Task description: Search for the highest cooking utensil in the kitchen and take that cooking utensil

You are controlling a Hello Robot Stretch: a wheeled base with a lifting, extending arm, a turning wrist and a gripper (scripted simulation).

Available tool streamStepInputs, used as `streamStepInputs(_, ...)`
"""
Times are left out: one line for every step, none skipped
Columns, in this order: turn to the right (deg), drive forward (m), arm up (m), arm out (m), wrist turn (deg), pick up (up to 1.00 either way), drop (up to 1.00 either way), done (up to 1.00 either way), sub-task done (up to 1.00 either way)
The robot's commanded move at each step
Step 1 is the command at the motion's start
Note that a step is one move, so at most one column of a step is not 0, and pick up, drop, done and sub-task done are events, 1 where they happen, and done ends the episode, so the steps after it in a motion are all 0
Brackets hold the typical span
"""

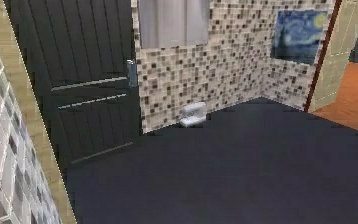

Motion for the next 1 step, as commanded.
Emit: streamStepInputs(33.0, 0.0, 0.0, 0.0, 0.0, 0.0, 0.0, 0.0, 0.0)
